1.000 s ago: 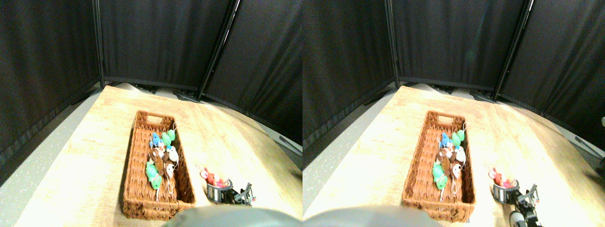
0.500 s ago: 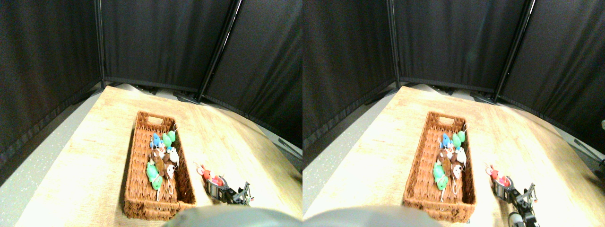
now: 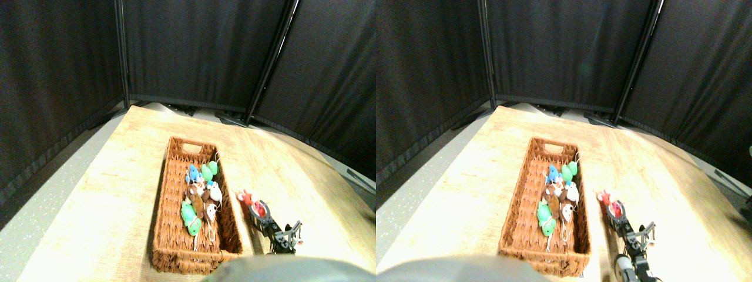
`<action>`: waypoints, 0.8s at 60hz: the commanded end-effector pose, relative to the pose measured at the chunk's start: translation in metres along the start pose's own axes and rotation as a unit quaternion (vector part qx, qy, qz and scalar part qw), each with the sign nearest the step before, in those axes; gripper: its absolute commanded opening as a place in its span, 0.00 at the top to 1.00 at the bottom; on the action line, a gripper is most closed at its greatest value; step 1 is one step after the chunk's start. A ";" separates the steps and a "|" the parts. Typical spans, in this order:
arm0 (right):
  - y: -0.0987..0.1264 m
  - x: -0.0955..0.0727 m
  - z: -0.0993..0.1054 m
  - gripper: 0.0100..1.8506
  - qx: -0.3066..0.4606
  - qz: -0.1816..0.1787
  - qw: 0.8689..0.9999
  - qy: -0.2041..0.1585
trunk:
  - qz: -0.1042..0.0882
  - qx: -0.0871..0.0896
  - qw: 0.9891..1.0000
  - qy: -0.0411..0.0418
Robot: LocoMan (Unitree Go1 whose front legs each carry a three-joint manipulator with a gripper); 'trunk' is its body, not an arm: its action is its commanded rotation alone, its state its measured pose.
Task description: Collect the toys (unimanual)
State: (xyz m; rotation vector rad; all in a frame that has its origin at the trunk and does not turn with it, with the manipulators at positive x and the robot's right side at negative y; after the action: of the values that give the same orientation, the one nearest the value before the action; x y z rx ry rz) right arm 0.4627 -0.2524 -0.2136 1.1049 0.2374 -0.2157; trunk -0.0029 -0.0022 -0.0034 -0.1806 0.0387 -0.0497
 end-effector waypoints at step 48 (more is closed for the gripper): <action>0.131 -0.001 -0.019 0.97 -0.032 0.088 0.991 0.096 | 0.048 -0.051 0.997 -0.030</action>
State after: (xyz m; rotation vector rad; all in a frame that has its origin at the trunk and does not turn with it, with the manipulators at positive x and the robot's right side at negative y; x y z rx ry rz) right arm 0.4988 -0.1845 -0.1156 1.0641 0.3415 0.0462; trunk 0.0014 -0.0014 -0.0008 -0.2482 0.0074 0.0172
